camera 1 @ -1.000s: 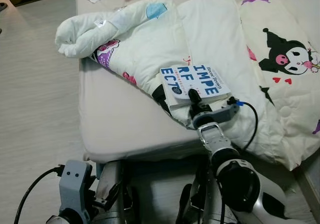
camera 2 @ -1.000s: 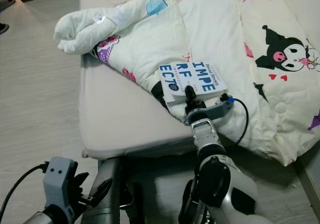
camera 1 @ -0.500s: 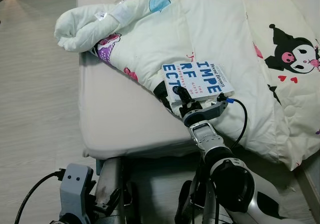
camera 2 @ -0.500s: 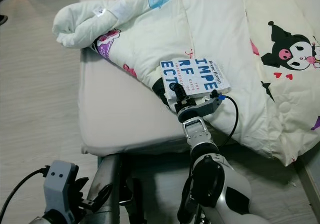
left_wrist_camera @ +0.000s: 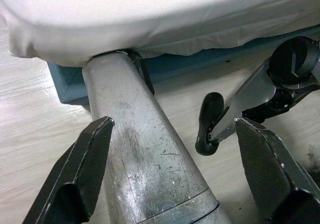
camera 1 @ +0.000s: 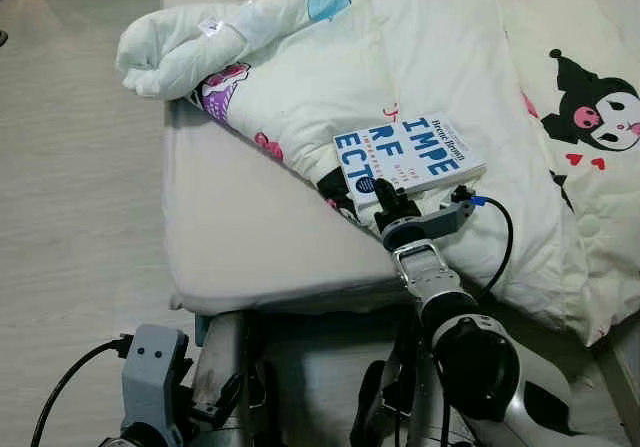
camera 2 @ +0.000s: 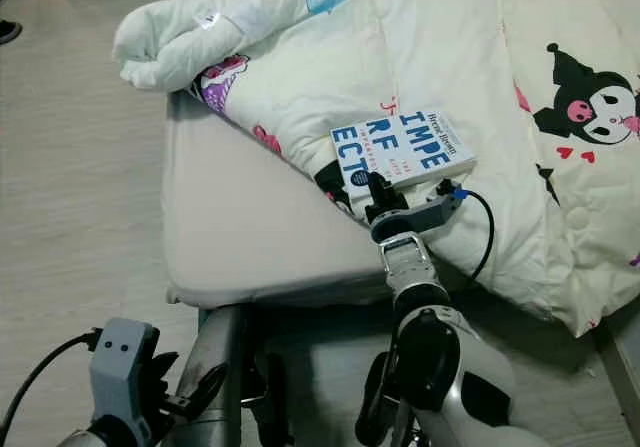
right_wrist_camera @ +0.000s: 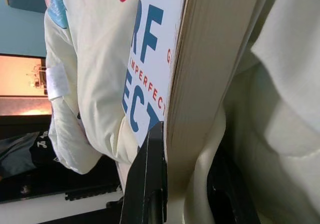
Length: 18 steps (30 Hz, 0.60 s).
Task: Clean up the room
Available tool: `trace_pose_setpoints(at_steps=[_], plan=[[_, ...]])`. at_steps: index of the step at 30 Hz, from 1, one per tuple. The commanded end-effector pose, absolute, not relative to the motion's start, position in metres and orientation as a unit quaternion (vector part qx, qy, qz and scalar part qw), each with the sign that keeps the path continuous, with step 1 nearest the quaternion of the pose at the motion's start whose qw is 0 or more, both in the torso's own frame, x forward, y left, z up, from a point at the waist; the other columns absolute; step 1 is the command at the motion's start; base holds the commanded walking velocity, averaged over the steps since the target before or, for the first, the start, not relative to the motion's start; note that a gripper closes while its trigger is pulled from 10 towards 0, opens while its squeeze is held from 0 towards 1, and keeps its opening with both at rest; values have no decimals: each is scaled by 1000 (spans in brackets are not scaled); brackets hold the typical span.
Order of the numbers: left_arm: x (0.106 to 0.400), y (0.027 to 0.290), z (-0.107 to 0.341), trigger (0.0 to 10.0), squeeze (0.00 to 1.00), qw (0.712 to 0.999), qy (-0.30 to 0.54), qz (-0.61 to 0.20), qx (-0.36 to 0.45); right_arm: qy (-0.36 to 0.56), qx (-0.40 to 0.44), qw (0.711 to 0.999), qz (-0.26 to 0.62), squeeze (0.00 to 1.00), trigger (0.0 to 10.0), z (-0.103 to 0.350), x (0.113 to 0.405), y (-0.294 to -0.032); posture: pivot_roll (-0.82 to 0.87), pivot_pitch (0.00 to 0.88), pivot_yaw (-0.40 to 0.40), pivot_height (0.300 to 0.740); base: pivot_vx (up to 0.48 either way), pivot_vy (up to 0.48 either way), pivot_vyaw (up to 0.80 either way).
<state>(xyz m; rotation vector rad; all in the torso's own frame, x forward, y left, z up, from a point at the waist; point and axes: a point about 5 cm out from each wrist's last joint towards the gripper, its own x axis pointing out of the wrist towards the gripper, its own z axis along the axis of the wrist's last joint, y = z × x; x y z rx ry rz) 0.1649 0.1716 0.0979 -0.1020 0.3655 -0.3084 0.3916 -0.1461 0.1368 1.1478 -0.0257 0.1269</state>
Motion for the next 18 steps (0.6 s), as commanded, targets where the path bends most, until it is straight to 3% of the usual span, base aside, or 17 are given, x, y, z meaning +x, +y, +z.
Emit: trace_pose_setpoints(at_steps=[1, 2, 3, 6, 7, 9, 10, 14, 15, 17, 18], plan=[[159, 171, 89, 10000, 0, 965, 206, -149, -61, -3, 533, 846, 23, 0, 10000, 121, 385, -158, 304, 479, 45, 570, 0, 0, 0], [160, 170, 89, 10000, 0, 965, 206, -150, -61, -5, 532, 847, 25, 0, 10000, 121, 385, -158, 304, 479, 45, 570, 0, 0, 0], [160, 170, 89, 10000, 0, 965, 206, -150, -62, -4, 527, 850, 18, 1000, 10000, 121, 385, -160, 304, 478, 45, 570, 0, 0, 0], [161, 169, 89, 10000, 0, 965, 205, -150, -64, 2, 517, 856, 0, 1000, 10000, 121, 385, -163, 306, 478, 43, 570, 0, 0, 0], [161, 169, 89, 10000, 0, 965, 205, -150, -64, 3, 516, 857, -4, 333, 10000, 122, 386, -164, 307, 479, 44, 570, 0, 0, 0], [161, 169, 89, 10000, 0, 965, 205, -150, -64, 2, 516, 856, -4, 333, 10000, 122, 386, -165, 307, 479, 44, 570, 0, 0, 0], [160, 169, 89, 10000, 0, 965, 205, -149, -64, -3, 521, 853, -9, 0, 10000, 124, 387, -169, 309, 479, 42, 570, 0, 0, 0], [160, 169, 90, 10000, 0, 965, 205, -149, -64, -9, 524, 851, -14, 0, 10000, 126, 387, -172, 309, 479, 41, 570, 0, 0, 0], [160, 169, 90, 10000, 0, 965, 204, -149, -64, -13, 530, 848, -15, 239, 10000, 127, 387, -174, 310, 479, 41, 570, 0, 0, 0], [160, 169, 90, 10000, 0, 965, 204, -149, -64, -13, 530, 848, -15, 239, 10000, 127, 387, -174, 310, 479, 41, 570, 0, 0, 0], [160, 169, 90, 10000, 0, 965, 204, -148, -64, -17, 532, 846, -15, 1000, 10000, 128, 387, -176, 312, 480, 41, 570, 0, 0, 0]])
